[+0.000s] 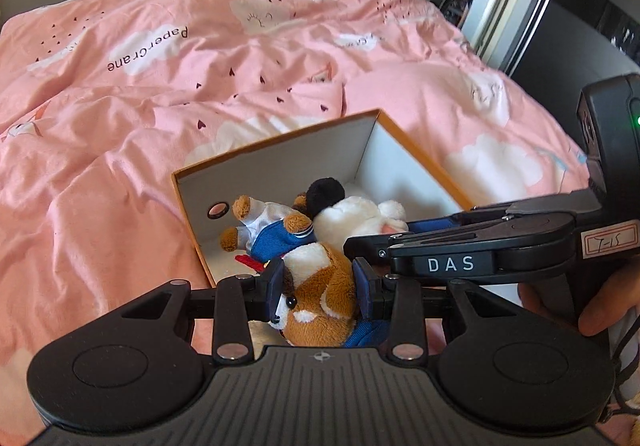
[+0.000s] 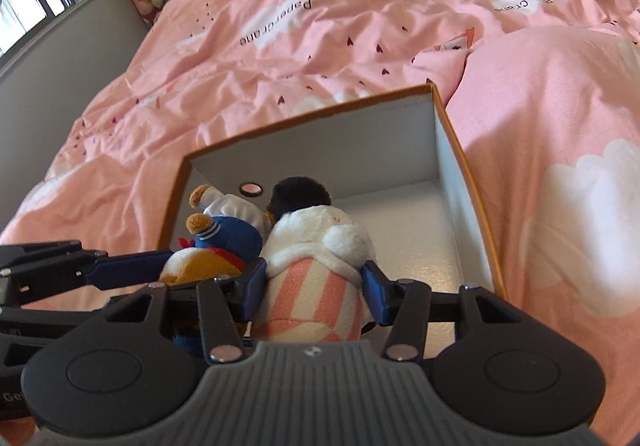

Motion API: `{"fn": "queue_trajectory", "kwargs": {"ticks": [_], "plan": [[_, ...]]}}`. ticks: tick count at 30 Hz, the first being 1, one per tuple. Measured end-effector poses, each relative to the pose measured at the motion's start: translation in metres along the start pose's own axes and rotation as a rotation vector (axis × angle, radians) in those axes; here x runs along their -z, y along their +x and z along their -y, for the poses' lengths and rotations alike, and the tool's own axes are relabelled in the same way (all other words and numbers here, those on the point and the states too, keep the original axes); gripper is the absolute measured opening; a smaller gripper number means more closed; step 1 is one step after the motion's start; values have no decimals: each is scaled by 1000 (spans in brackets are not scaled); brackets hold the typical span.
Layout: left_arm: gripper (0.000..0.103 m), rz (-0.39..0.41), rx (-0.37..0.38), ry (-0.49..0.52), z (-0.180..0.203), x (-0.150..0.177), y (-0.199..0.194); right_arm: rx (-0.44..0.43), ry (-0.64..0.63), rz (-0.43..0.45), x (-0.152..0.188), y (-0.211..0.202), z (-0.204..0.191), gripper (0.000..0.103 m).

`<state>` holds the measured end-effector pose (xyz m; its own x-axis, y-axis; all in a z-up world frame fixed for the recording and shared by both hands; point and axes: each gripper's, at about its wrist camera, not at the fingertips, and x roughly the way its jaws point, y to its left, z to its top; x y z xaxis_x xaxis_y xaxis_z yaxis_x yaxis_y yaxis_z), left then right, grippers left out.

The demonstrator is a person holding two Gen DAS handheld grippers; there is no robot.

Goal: Organize objects
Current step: 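Carry both plushes over the orange box and lower them inside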

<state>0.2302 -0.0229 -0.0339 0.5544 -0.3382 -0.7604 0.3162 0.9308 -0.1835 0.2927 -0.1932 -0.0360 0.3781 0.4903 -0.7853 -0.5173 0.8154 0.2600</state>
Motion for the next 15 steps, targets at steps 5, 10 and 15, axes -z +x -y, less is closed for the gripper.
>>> {"fn": "queue_trajectory", "kwargs": {"ticks": [5, 10, 15], "plan": [[42, -49, -46, 56, -4, 2, 16, -16, 8, -47, 7, 23, 5, 54], [41, -97, -4, 36, -13, 3, 23, -9, -23, -54, 9, 26, 2, 55], [41, -107, 21, 39, -14, 6, 25, -26, -17, -108, 10, 24, 5, 59]]}}
